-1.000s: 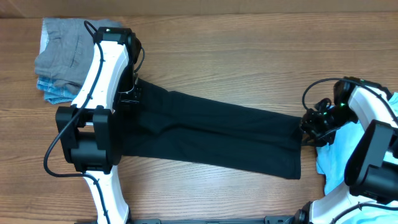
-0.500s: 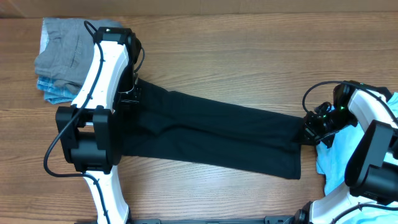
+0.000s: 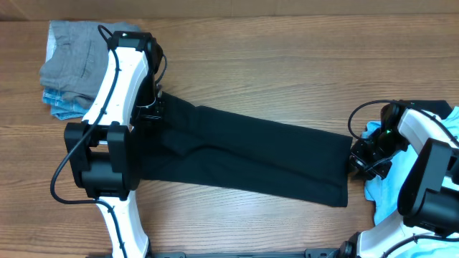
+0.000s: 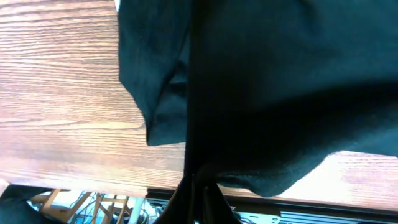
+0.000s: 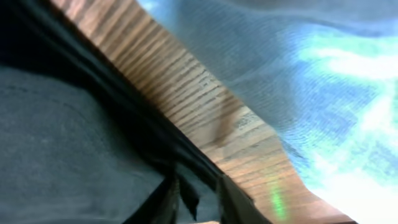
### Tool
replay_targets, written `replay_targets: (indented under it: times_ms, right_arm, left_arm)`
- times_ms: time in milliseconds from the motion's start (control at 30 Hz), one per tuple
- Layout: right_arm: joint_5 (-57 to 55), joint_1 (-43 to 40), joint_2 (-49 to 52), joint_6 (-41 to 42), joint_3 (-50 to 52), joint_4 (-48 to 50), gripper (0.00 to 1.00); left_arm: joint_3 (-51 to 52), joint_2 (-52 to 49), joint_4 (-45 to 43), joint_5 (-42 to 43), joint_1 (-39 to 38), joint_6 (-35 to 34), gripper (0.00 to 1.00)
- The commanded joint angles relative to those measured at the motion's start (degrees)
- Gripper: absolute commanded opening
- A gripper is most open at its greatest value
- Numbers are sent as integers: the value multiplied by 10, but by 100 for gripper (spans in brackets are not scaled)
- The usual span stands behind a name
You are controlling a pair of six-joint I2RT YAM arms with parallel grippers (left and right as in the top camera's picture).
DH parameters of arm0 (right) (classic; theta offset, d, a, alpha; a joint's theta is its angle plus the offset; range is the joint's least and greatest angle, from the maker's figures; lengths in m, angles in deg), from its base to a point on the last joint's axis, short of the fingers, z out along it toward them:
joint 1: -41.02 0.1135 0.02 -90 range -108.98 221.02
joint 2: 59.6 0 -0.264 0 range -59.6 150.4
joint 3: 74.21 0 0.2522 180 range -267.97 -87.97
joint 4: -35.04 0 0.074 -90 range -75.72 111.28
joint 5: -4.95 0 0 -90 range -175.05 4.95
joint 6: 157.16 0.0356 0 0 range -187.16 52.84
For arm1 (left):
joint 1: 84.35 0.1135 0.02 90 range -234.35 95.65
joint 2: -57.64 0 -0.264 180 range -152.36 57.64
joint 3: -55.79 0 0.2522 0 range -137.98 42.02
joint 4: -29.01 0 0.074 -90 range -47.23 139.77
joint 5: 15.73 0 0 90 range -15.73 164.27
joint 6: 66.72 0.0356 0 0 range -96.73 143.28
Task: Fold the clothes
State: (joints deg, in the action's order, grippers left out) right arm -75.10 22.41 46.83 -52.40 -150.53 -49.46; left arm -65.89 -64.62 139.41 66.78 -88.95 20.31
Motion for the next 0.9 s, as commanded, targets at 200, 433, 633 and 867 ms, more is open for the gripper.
replay_targets:
  times_ms: [200, 433, 633, 867]
  right_arm:
    - [52, 2, -16, -30, -52, -20, 29]
    - [63, 2, -16, -47, -53, -16, 30]
    - [78, 2, -16, -47, -53, -1, 32]
    - [83, 2, -16, -47, -53, 0, 36]
  left_arm:
    - [14, 24, 2, 57, 5, 17, 35]
    - [14, 28, 2, 122, 1, 13, 47]
    - [21, 35, -32, 72, -94, 1, 52]
    - [161, 34, -147, -26, -218, -20, 32]
